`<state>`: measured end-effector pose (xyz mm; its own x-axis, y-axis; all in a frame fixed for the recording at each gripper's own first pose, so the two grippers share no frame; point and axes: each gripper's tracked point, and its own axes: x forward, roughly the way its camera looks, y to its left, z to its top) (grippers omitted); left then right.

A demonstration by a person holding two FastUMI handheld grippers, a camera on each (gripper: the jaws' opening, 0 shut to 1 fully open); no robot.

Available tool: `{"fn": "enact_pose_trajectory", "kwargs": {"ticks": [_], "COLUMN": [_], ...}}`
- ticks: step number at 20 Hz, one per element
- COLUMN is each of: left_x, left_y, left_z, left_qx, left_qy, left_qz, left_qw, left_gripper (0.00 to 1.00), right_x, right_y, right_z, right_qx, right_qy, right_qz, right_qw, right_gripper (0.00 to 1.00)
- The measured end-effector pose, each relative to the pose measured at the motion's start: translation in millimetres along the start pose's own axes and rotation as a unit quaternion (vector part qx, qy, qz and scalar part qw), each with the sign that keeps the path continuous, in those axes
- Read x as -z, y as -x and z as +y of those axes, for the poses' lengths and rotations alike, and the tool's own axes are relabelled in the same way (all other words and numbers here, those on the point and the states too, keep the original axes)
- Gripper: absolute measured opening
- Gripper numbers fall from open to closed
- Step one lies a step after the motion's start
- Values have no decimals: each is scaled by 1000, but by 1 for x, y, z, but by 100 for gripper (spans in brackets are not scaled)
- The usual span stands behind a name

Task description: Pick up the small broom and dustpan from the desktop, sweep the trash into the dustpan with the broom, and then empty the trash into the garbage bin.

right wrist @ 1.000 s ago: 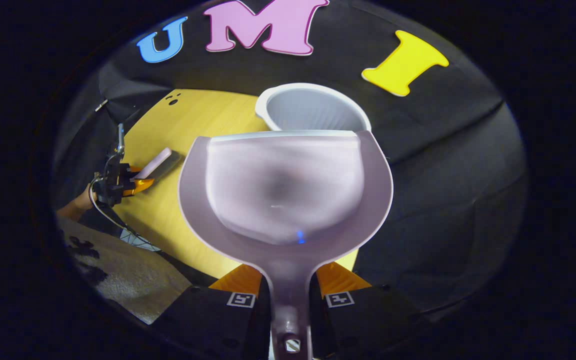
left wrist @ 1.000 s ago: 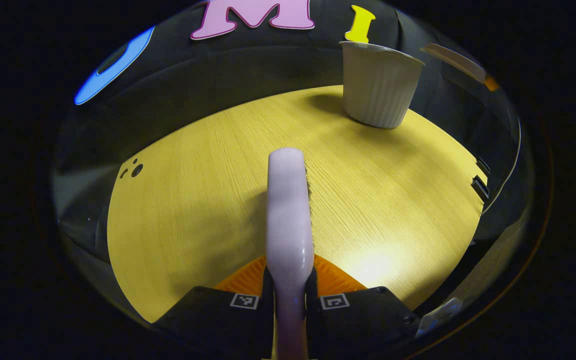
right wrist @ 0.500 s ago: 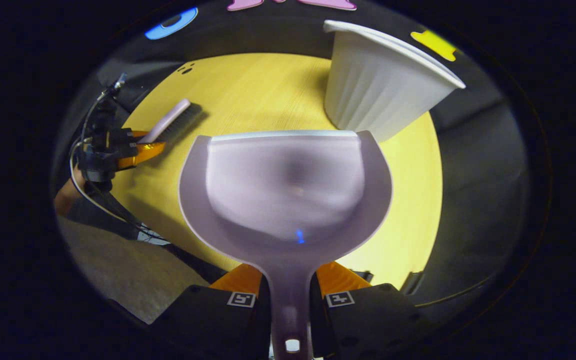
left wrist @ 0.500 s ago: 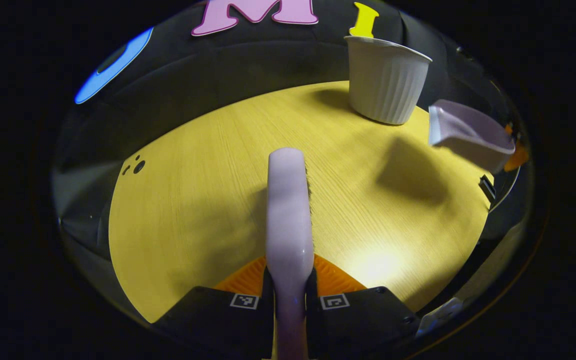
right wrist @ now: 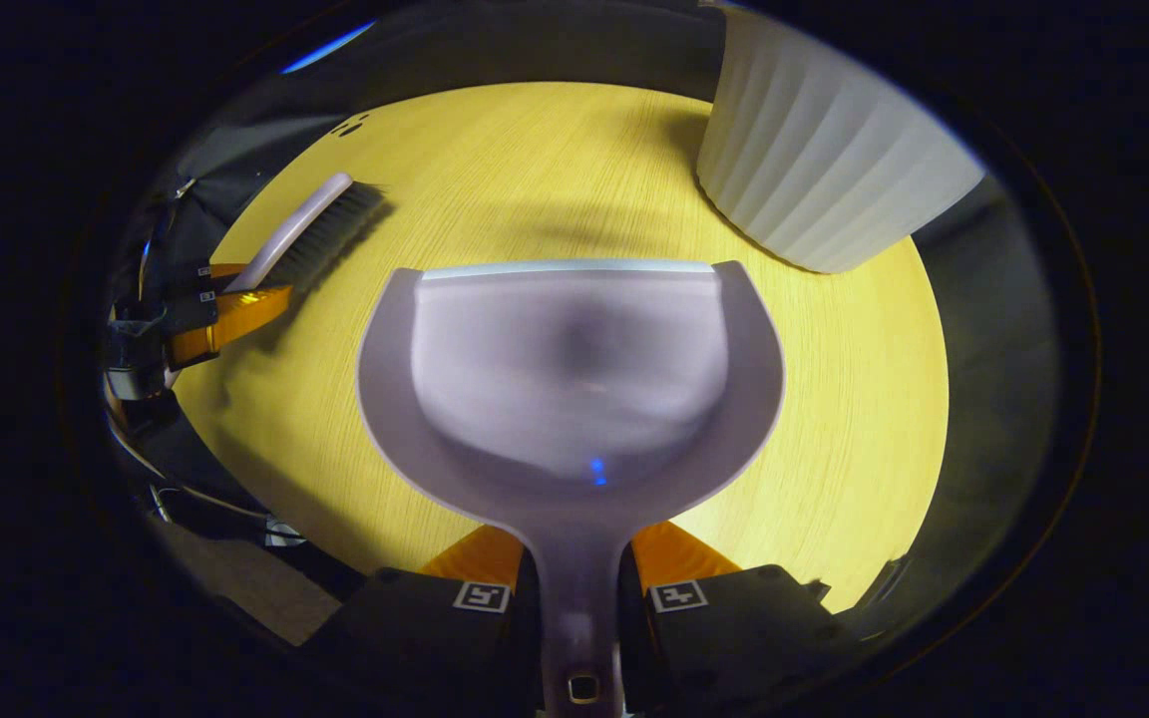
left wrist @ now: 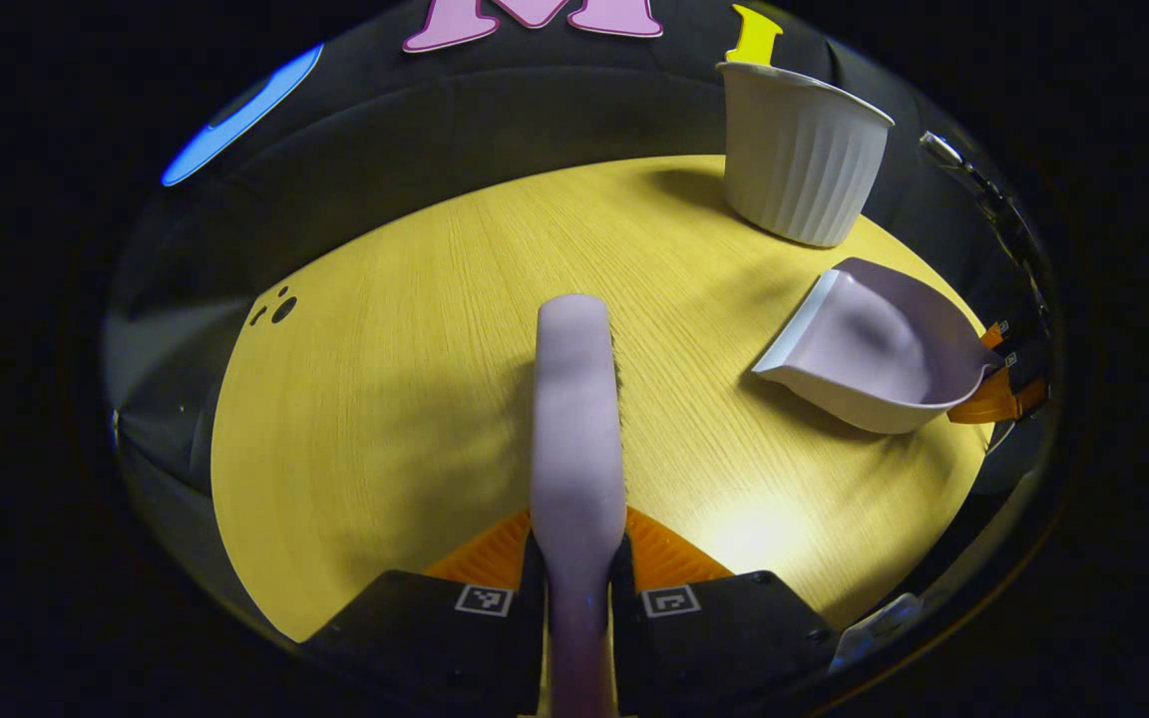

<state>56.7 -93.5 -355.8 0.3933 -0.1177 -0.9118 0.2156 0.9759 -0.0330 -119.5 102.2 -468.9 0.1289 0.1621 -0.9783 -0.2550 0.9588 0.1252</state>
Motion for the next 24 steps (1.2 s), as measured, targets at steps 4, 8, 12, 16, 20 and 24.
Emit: {"fn": "enact_pose_trajectory", "kwargs": {"ticks": [4,8,12,16,20,24], "left_x": [4,2,0,-2,-30,-89], "left_y": [-4,3,18,46,84,140], "left_z": [0,5,4,8,12,7], "left_qx": [-5,-10,-13,-24,-36,-30], "left_qy": [10,7,-13,-23,-21,-2], "left_qz": [9,-2,-21,-47,-111,-214], "left_qw": [1000,1000,1000,998,993,976], "left_gripper": [36,44,41,39,39,39], "right_x": [0,6,3,-4,-33,-90], "right_y": [-3,-6,20,66,118,177], "right_z": [4,7,11,10,16,20], "right_qx": [0,-6,-8,-6,8,35], "right_qy": [0,-2,-20,-48,-60,-28], "right_qz": [-2,-2,-19,-66,-157,-309], "right_qw": [1000,1000,1000,997,986,950], "right_gripper": [34,47,48,47,46,46]}}
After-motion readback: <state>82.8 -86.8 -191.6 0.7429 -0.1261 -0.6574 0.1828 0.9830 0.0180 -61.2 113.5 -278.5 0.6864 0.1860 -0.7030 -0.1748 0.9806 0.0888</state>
